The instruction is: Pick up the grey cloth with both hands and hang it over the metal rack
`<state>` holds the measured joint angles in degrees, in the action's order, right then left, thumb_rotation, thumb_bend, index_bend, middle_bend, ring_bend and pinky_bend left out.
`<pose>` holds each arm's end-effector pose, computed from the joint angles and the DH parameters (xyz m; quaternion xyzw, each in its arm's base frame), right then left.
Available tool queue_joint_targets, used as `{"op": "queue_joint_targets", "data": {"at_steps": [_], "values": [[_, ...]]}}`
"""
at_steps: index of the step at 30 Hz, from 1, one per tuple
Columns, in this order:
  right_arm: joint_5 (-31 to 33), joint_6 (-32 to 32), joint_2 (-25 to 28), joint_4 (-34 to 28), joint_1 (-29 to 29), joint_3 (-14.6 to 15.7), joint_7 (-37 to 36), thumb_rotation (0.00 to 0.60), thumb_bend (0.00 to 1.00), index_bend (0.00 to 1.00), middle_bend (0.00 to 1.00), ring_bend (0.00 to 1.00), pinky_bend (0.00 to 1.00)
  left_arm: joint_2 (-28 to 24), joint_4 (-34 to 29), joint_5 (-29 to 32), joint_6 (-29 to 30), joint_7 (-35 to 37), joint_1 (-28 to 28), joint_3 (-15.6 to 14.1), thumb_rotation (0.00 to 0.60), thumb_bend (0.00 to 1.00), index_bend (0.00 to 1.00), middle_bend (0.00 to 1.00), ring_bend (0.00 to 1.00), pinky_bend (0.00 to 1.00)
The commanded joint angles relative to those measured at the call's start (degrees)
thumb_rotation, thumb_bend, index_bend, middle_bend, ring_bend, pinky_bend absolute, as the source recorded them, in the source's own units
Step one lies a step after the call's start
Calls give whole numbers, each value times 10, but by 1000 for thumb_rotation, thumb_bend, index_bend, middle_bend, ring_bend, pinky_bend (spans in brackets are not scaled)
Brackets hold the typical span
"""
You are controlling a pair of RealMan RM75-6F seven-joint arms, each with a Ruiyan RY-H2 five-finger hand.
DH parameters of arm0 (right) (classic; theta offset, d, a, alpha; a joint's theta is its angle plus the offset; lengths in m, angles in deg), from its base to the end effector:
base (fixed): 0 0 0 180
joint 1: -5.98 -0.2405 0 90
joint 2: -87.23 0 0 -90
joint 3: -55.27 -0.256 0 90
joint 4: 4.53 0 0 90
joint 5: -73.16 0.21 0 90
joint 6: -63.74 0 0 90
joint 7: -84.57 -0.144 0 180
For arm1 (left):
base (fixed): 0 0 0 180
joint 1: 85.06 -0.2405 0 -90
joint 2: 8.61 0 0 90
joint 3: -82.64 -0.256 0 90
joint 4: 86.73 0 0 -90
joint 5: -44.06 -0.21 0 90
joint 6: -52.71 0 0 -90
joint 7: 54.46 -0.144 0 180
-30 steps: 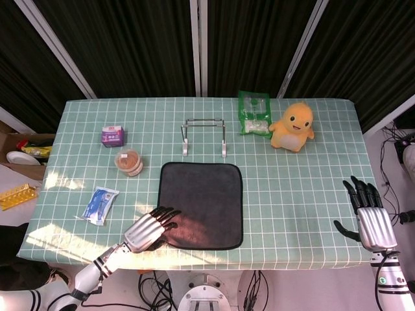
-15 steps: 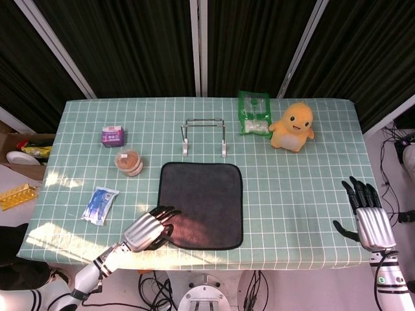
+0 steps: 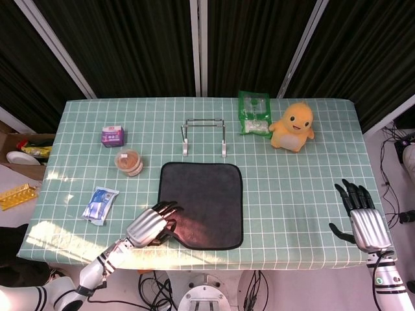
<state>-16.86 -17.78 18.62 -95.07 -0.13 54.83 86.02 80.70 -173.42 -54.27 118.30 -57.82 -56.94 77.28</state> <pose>-0.3031 -0.1775 0.1188 0.6368 -0.3999 0.3817 0.5375 -0.1768 0.2123 -0.0375 -0.7919 -0.3533 -0.4266 0.2571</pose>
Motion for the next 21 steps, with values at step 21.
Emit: {"op": "queue_joint_targets", "data": {"at_steps": [21], "values": [[-83,136,-90,-4,-80,60,26,600,150,148,0,0,0,-33,-93,102,-63,-20,59,89,600,483,749,192,103,210]]}}
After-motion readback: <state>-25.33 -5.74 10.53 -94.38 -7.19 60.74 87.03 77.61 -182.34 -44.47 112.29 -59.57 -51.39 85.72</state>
